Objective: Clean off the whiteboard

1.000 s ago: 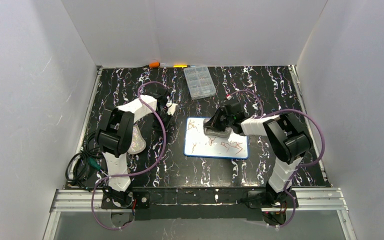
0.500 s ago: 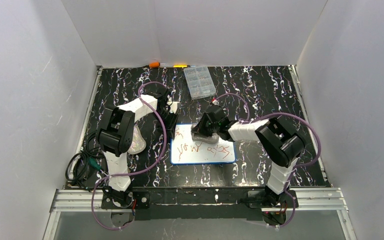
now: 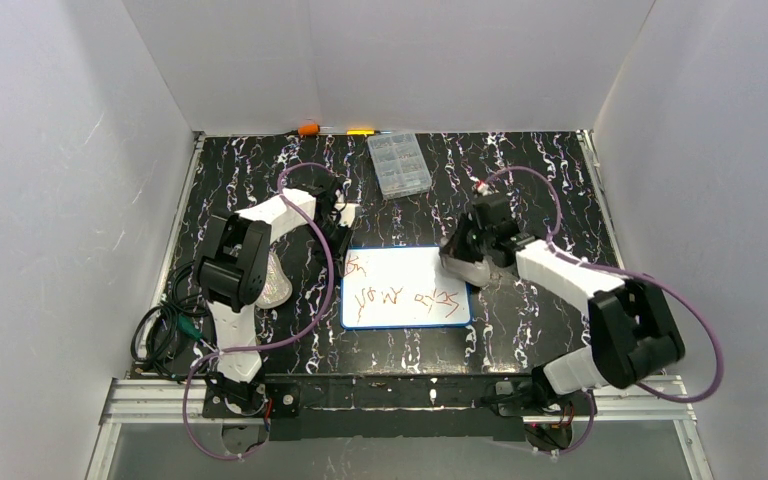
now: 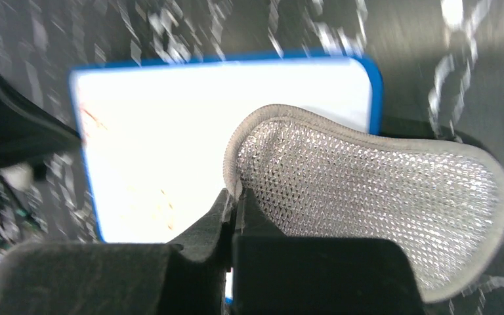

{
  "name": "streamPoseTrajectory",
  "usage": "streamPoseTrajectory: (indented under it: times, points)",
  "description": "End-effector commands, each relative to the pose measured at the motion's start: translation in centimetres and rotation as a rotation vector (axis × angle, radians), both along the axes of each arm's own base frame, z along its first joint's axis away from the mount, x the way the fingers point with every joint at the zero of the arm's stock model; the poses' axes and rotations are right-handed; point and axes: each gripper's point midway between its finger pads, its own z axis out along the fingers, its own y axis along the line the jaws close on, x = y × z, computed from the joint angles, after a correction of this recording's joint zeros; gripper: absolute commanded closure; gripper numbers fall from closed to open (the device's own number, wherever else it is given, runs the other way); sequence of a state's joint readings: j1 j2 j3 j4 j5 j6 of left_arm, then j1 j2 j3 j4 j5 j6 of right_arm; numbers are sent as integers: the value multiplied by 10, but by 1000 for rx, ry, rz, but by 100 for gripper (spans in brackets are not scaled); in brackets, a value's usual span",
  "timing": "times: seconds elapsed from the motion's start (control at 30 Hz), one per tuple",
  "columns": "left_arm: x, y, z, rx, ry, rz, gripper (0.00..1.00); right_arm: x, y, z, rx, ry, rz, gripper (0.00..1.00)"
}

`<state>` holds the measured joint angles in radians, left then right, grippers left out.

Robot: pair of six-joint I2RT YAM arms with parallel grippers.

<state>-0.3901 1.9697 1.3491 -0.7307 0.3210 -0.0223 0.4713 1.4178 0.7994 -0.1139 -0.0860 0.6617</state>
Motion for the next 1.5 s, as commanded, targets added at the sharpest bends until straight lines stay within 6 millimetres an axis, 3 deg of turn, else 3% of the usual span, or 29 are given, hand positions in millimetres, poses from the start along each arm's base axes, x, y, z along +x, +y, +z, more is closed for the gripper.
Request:
streamPoseTrajectory:
  times: [0.0,0.23,0.37,0.47,0.6,0.67,0.73,0.9,1.0,1.23,1.47]
  points:
    - [8,-5,-10,24,2,-19,92,-67,-31,-44,-112,153,85,99]
    - [36,-29,-2,-49,-12,-6,94,-100,-36,-60,-51,186,85,99]
    - [51,-50,7,-124,-3,-16,95,-100,-36,-63,-29,181,60,99]
    - [53,-51,12,-121,-2,-24,96,-96,-37,-63,-36,167,42,99]
    - [45,-34,25,-93,-40,-28,91,-89,-39,-62,-59,158,30,99]
    - [37,-24,30,-80,-48,-21,84,-86,-40,-61,-69,157,23,99]
    - [27,-17,31,-69,-43,-16,75,-84,-40,-61,-72,159,13,99]
    - [6,-14,24,-85,-2,-7,70,-79,-39,-54,-61,145,-7,99]
    - [3,-11,11,-59,4,-12,71,-77,-37,-47,-47,131,-6,99]
    - [-1,-16,-9,-55,41,-28,83,-75,-20,-49,37,151,6,99]
    - [-8,-17,-17,-52,69,-38,89,-68,25,-53,97,132,54,99]
